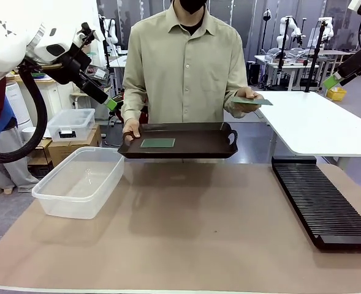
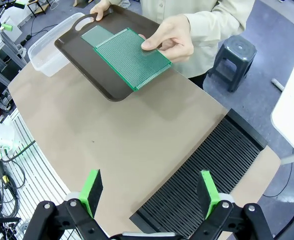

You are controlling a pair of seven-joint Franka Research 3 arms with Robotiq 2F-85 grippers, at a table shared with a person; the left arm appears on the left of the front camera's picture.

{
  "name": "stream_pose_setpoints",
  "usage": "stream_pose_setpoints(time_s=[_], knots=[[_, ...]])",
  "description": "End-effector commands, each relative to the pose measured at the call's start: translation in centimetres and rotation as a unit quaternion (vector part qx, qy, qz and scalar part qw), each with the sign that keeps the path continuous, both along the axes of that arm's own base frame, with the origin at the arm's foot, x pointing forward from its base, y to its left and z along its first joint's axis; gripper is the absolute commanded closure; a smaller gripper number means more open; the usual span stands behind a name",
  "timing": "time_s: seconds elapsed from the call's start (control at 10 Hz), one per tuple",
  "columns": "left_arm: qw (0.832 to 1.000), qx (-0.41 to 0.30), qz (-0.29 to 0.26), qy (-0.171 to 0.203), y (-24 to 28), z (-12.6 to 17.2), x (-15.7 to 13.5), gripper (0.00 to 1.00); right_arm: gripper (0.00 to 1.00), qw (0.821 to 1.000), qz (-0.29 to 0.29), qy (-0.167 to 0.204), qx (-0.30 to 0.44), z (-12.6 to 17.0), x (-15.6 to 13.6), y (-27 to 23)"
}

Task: Sort PCBs into racks and boxes based on the side picked up.
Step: Pick up the Blank PCB handed by the Human.

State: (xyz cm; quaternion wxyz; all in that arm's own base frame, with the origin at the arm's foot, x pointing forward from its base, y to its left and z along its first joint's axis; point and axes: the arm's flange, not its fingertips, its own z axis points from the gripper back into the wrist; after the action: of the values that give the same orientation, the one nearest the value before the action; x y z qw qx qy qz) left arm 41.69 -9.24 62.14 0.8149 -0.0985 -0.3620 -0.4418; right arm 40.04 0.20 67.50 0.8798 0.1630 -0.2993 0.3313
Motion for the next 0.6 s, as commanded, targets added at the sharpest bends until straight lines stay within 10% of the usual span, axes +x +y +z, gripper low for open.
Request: stream_pose_setpoints(time_s=[0.0,0.5], knots=[[1.000,-0.002,0.000,0.003,0.04,-0.23,-0.06,0.00,0.00,1.000,0.007,-0.002,0.002,0.01,-0.04,0.12],[1.000,-0.002,0.000,0.003,0.04,-0.23,-0.06,0.00,0.00,1.000,0.007,-0.002,0.002,0.01,-0.04,0.12]])
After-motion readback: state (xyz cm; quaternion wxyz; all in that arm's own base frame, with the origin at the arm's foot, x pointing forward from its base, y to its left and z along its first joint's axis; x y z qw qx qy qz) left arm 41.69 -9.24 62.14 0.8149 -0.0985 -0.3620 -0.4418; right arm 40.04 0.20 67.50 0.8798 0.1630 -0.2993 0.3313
